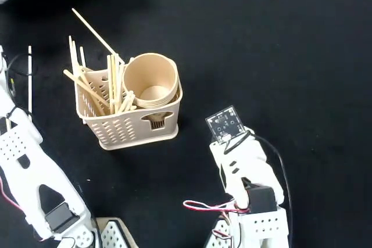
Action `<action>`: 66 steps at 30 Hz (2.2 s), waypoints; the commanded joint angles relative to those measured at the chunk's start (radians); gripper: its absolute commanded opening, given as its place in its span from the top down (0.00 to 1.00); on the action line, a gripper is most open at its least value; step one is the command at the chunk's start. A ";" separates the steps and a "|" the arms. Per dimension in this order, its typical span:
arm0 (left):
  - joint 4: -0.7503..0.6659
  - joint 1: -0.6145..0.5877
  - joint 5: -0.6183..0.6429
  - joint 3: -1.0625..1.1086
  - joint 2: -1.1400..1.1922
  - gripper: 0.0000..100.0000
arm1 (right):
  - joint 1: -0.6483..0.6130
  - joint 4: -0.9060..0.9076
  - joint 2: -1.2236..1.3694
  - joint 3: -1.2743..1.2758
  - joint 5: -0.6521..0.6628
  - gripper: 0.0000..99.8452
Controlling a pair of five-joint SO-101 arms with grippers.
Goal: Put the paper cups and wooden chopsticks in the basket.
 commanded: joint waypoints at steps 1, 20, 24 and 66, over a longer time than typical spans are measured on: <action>-0.048 -0.002 -0.011 -0.044 0.029 0.97 | 0.009 0.002 -0.081 -0.004 0.011 0.99; -0.095 0.001 -0.011 -0.041 0.129 0.97 | 0.009 0.002 -0.081 -0.004 0.011 0.99; -0.029 0.001 -0.011 -0.051 0.118 0.97 | 0.009 0.002 -0.081 -0.004 0.011 0.99; -0.390 0.268 0.334 1.693 -1.640 0.97 | 0.009 0.002 -0.081 -0.004 0.011 0.99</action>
